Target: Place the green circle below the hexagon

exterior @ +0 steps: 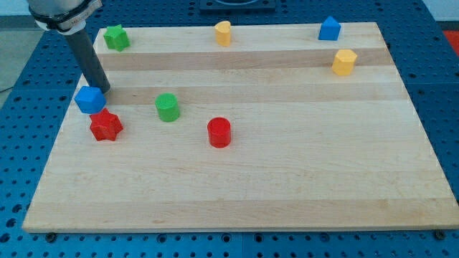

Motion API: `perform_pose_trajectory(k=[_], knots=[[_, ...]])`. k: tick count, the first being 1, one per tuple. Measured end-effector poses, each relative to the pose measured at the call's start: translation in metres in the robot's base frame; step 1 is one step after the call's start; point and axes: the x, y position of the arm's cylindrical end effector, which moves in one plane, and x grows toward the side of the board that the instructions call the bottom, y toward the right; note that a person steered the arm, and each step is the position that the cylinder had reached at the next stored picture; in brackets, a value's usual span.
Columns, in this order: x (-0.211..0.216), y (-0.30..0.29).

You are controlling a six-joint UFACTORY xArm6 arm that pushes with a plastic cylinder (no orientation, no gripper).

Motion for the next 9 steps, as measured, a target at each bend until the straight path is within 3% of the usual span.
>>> perform_pose_trajectory(k=[2,4,5,6,7,8,9], knots=[[0.0,0.061],[0.021,0.046],[0.043,0.066],[0.074,0.121],[0.084,0.19],[0.084,0.219],[0.084,0.194]])
